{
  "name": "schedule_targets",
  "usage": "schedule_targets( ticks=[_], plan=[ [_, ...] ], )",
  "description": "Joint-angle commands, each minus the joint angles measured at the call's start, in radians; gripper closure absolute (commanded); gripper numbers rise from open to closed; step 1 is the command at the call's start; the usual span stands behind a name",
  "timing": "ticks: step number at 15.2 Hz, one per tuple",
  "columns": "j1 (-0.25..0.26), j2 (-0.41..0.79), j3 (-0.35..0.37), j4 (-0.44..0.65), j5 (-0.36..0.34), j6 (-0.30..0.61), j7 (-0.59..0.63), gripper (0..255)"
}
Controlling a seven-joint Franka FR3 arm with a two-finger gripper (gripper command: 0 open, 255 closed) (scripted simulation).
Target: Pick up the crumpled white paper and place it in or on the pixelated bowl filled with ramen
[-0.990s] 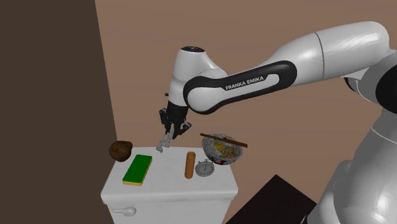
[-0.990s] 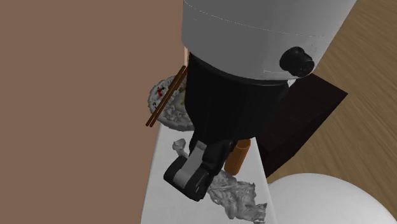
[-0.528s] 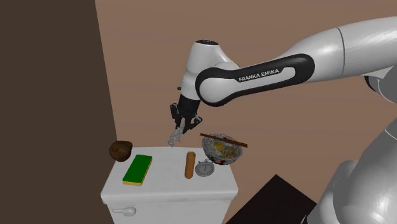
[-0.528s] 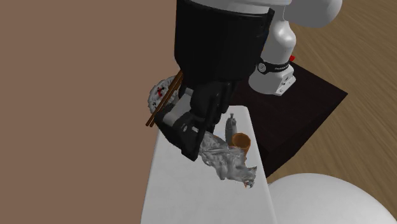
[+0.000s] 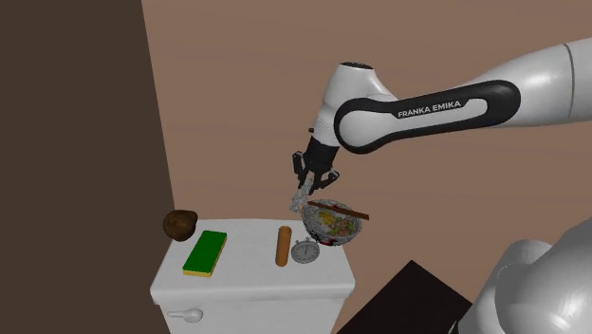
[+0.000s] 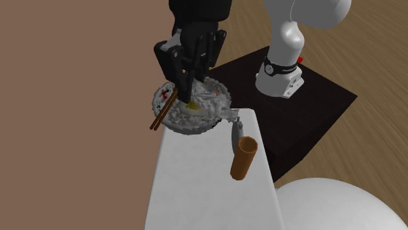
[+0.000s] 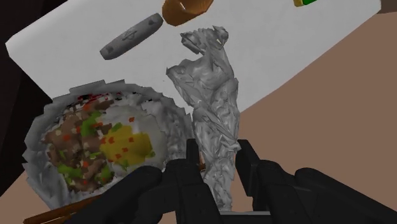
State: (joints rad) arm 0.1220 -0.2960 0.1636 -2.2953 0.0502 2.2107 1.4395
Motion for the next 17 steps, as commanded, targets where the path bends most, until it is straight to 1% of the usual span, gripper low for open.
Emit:
schedule_targets(
  ticks=[1,7,17],
  plan=[
    [-0.010,-0.053,-0.031,-0.052,0.009,-0.002,-0.047,255],
    [-0.050,-0.189,-0.135,-0.165,0.005,-0.030,-0.187,255],
    [-0.048,-0.141,-0.133,-0.265,0.010,0.118,-0.193,255]
  ],
)
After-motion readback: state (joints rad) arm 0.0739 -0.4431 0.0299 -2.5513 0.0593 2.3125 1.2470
